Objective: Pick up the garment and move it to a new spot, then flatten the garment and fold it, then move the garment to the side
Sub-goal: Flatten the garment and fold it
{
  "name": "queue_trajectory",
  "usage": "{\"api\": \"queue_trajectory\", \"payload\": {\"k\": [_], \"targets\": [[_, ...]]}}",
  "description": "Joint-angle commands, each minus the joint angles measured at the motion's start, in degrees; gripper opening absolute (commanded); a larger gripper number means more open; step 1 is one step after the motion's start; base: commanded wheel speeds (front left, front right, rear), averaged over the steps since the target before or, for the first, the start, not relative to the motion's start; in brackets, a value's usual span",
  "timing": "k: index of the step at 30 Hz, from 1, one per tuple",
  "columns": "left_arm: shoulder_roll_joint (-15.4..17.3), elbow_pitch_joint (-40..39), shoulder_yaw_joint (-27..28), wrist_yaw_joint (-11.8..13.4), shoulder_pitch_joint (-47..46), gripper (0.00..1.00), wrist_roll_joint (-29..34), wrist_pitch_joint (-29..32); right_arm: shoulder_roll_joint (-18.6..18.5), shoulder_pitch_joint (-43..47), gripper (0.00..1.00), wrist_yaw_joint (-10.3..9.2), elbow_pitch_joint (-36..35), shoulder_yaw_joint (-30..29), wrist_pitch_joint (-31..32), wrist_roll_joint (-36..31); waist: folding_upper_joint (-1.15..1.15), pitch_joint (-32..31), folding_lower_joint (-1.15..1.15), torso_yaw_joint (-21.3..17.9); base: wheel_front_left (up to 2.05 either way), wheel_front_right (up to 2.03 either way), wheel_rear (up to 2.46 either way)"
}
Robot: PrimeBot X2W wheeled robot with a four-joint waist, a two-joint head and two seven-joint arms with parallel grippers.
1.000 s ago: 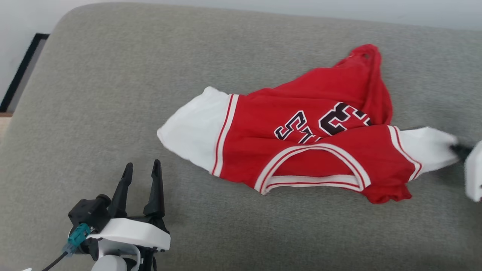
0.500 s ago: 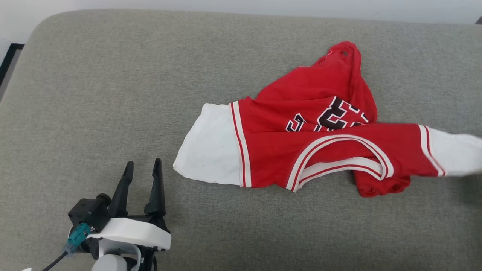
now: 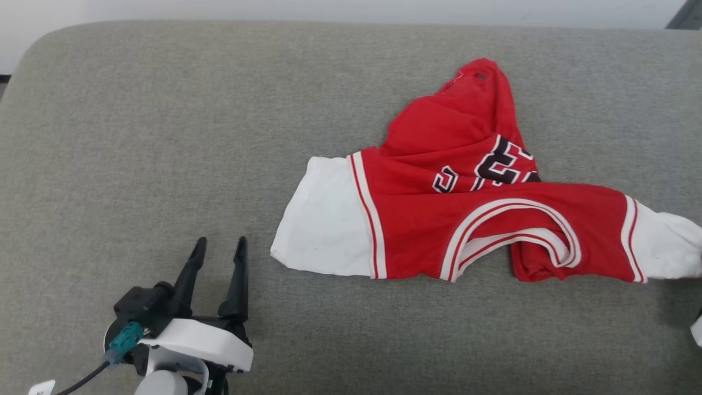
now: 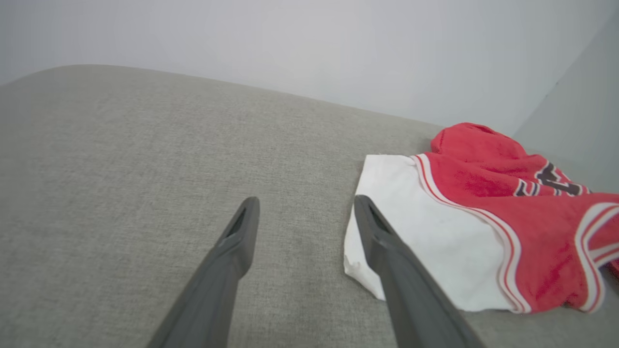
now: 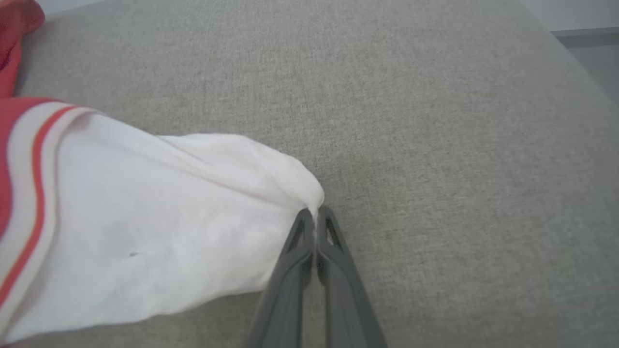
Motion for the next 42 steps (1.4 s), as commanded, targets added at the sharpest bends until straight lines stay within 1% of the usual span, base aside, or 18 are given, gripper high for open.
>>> {"api": "queue_trajectory", "payload": {"k": [1,2,3,6,12,13,14,19,20,24,26,32,35,37,38,39,40,42], "targets": [[1.41,0.04,-1.28,-0.12,-0.66,1.00,0.69,-0.28,0.51,-1.06,0.23,-0.03,0.45,0.05,-1.21,-0.79,0.00,-0.36,0.00,-0.59,0.00,0.00,0.00],[2.57,-0.06,-2.41,-0.12,-0.94,1.00,0.64,-0.28,0.72,-1.47,0.47,-0.02,0.76,-0.11,-1.72,-1.06,0.00,-0.52,0.00,-0.84,0.00,0.00,0.00],[4.13,-0.12,-3.92,-0.12,-1.36,1.00,1.14,-0.28,1.05,-1.77,1.00,-0.03,1.13,-0.34,-1.95,-1.09,0.00,-0.67,0.00,-1.04,0.00,0.00,0.00],[9.21,0.10,-9.74,-0.04,-3.35,1.00,3.66,-0.28,1.10,-2.19,1.00,-0.02,0.78,-0.71,-3.47,-1.46,0.00,-1.06,0.00,-1.67,0.00,0.00,0.00],[21.95,-0.49,-25.52,-0.02,-10.83,1.00,1.45,2.04,2.10,-0.96,1.00,-0.02,-2.47,-3.91,-8.22,-2.30,0.00,-1.84,0.00,-3.97,0.00,0.00,0.00],[23.90,-1.05,-28.54,-0.03,-12.28,1.00,0.26,3.37,2.44,-0.80,1.00,-0.02,-3.38,-4.37,-8.68,-2.38,0.00,-1.82,0.00,-4.52,0.00,0.00,0.00],[27.95,-2.26,-34.41,-0.03,-15.24,1.00,-2.61,7.02,2.98,-0.30,1.00,-0.02,-5.41,-5.45,-9.40,-2.55,0.00,-1.57,0.00,-5.60,0.00,0.00,0.00],[36.89,-6.53,-49.08,0.00,-23.96,1.00,-12.18,16.51,5.27,0.13,1.00,-0.02,-10.54,-6.35,-9.24,-2.97,0.00,-0.23,0.00,-8.69,0.00,0.00,0.00],[36.89,-6.53,-49.08,0.00,-23.96,1.00,-12.18,16.51,5.27,0.13,1.00,-0.02,-10.54,-6.35,-9.24,-2.97,0.00,-0.23,0.00,-8.69,0.00,0.00,0.00],[41.45,-8.66,-58.48,0.00,-29.97,1.00,-19.22,21.33,7.09,0.27,1.00,-0.02,-13.67,-5.98,-8.42,-3.43,0.00,1.12,0.00,-10.96,0.00,0.00,0.00],[43.07,-8.00,-61.99,0.00,-32.88,1.00,-20.25,22.33,7.71,0.09,1.00,-0.02,-14.49,-5.87,-8.30,-3.51,0.00,1.75,0.00,-12.07,0.00,0.00,0.00],[44.04,-3.02,-66.73,0.00,-35.79,1.00,-25.63,22.62,9.11,-0.21,1.00,-0.02,-15.91,-5.65,-8.23,-3.96,0.00,3.18,0.00,-14.71,0.00,0.00,0.00],[44.30,-0.91,-67.93,0.05,-36.10,1.00,-26.56,23.56,9.31,-0.66,1.00,-0.02,-16.13,-5.41,-8.10,-4.21,0.00,3.76,0.00,-15.59,0.00,0.00,0.00],[44.02,0.30,-68.67,0.08,-35.77,1.00,-27.70,24.15,8.84,-1.06,1.00,-0.02,-16.45,-3.68,-7.19,-4.79,0.00,4.14,0.00,-16.13,0.00,0.00,0.00],[43.92,0.47,-68.83,0.08,-35.77,0.47,-27.83,24.53,8.58,-1.24,1.00,-0.02,-16.67,-2.95,-6.70,-4.97,0.00,4.22,0.00,-16.25,0.00,0.00,0.00],[43.79,0.51,-68.97,0.09,-35.64,0.17,-28.15,24.81,8.12,-1.35,1.00,-0.02,-16.88,-1.90,-6.17,-5.08,0.00,4.32,0.00,-16.35,0.00,0.00,0.00],[43.68,0.45,-69.07,0.09,-35.53,0.00,-28.47,25.27,7.63,-1.54,1.00,-0.02,-17.10,-0.80,-5.32,-5.09,0.00,4.44,0.00,-16.43,0.00,0.00,0.00],[43.39,0.17,-69.31,0.05,-35.50,0.00,-28.55,25.43,6.33,-2.07,1.00,-0.02,-17.61,1.63,-3.68,-4.70,0.00,4.67,0.00,-16.43,0.00,0.00,0.00]]}}
